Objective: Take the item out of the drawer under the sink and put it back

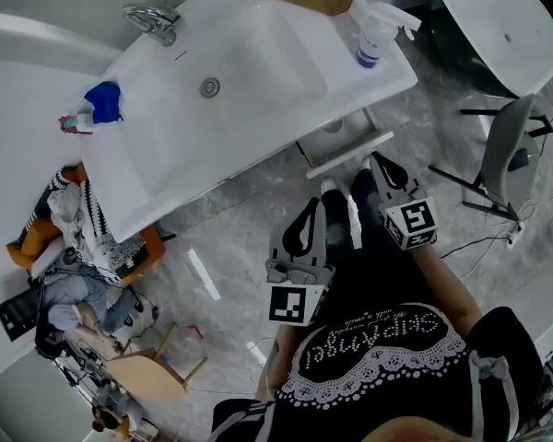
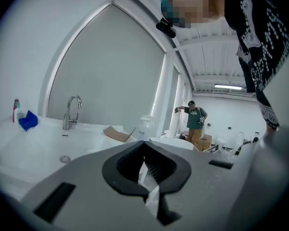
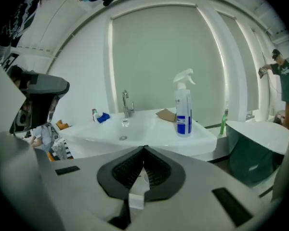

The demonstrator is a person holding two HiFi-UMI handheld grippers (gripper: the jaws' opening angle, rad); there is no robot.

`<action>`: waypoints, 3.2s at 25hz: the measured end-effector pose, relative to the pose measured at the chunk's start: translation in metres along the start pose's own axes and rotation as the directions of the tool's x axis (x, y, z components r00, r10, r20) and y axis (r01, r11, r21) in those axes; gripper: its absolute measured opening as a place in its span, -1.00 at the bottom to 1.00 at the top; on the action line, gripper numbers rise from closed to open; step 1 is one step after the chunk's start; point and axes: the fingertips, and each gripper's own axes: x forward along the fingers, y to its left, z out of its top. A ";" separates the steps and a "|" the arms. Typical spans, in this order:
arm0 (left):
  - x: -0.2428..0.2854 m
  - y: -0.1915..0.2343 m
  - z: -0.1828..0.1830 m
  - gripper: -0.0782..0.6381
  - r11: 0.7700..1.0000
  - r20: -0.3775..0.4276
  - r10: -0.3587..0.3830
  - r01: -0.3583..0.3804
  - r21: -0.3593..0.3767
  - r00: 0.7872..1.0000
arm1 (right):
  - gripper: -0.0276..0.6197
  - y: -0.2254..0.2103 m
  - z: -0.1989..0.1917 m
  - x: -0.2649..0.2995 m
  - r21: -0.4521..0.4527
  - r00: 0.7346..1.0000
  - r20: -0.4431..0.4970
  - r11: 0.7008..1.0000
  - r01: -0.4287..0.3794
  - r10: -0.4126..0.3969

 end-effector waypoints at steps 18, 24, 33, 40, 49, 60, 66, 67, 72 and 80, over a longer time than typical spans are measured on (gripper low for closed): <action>-0.030 0.020 0.060 -0.77 0.995 0.156 0.056 -0.068 0.071 0.986 | -0.86 0.020 0.101 -0.061 -0.119 0.984 0.176 0.993 -0.009 0.030; -0.034 0.022 0.062 -0.77 0.993 0.201 0.039 -0.060 0.099 0.979 | -0.86 0.028 0.123 -0.067 -0.159 0.972 0.231 0.987 -0.009 0.046; -0.024 0.017 0.050 -0.77 0.991 0.179 0.030 -0.052 0.122 0.983 | -0.85 0.027 0.142 -0.080 -0.121 0.933 0.340 0.989 -0.085 0.122; -0.018 0.007 0.046 -0.77 0.992 0.163 0.014 -0.034 0.118 0.987 | -0.85 0.018 0.125 -0.083 -0.093 0.950 0.293 0.992 -0.086 0.110; -0.009 -0.010 0.040 -0.76 0.992 0.135 -0.020 0.003 0.130 0.991 | -0.85 0.009 0.117 -0.095 -0.080 0.953 0.290 0.994 -0.069 0.090; -0.020 -0.002 0.039 -0.77 0.993 0.145 0.019 -0.035 0.111 0.989 | -0.85 0.019 0.116 -0.092 -0.098 0.955 0.274 0.991 -0.094 0.118; -0.030 0.006 0.038 -0.77 0.994 0.156 0.059 -0.073 0.086 0.986 | -0.85 0.027 0.113 -0.089 -0.117 0.958 0.247 0.986 -0.117 0.143; -0.031 0.007 0.038 -0.77 0.994 0.157 0.063 -0.076 0.078 0.986 | -0.85 0.027 0.113 -0.088 -0.117 0.958 0.247 0.986 -0.120 0.146; -0.035 0.008 0.035 -0.77 0.995 0.151 0.072 -0.083 0.064 0.986 | -0.85 0.027 0.115 -0.088 -0.138 0.962 0.230 0.984 -0.114 0.144; -0.040 0.004 0.029 -0.77 0.995 0.128 0.090 -0.095 0.026 0.988 | -0.85 0.031 0.105 -0.084 -0.217 0.970 0.159 0.965 -0.145 0.182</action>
